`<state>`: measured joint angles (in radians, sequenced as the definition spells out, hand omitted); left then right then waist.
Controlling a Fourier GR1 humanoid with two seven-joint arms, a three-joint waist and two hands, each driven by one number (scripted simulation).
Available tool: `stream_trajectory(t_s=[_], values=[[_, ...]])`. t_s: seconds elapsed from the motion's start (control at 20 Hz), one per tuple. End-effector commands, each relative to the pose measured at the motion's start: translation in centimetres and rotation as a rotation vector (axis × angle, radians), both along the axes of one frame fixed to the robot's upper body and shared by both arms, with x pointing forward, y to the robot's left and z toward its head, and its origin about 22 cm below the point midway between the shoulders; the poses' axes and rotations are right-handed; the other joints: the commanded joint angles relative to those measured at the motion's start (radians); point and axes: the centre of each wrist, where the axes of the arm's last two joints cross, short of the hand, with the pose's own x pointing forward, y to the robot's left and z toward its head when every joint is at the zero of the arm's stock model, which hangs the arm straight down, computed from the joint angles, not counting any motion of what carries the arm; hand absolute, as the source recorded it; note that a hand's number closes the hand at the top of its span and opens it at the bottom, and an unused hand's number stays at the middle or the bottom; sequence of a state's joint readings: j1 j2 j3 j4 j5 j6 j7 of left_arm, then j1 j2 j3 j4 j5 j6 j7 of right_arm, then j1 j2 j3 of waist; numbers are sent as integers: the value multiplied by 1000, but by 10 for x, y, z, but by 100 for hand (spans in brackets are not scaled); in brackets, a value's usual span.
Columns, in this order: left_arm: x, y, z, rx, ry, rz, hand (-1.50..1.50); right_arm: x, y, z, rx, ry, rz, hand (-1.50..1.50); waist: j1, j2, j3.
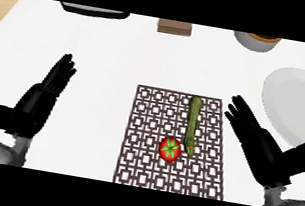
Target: Pick the tomato from the placemat and place it in the plate
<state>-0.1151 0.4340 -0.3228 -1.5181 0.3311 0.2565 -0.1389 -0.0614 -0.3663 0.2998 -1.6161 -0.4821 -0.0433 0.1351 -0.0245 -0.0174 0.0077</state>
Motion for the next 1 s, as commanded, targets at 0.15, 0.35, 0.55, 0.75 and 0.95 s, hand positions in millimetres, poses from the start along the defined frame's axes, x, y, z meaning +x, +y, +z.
stream_trajectory(t_s=[0.15, 0.35, 0.55, 0.75, 0.95], values=[[-19, 12, -37, -23, 296, 85, 0, 52, -17, 76, -71, -395, -93, 150, 44, 21, -7], [-36, 3, -67, -85, 452, 121, 0, 53, -72, 91, -606, -517, -302, 150, 6, 26, -16], [-28, -7, -53, -99, 476, 86, 0, 43, -33, 22, -395, -581, -504, -150, 27, 21, -6], [-40, 6, -59, -105, 461, 98, 0, 23, -47, -15, -321, -645, -419, -150, 27, 18, -7], [-28, -5, -56, -117, 487, 86, 0, 13, -42, 31, -443, -624, -325, -150, 22, 16, -8]])
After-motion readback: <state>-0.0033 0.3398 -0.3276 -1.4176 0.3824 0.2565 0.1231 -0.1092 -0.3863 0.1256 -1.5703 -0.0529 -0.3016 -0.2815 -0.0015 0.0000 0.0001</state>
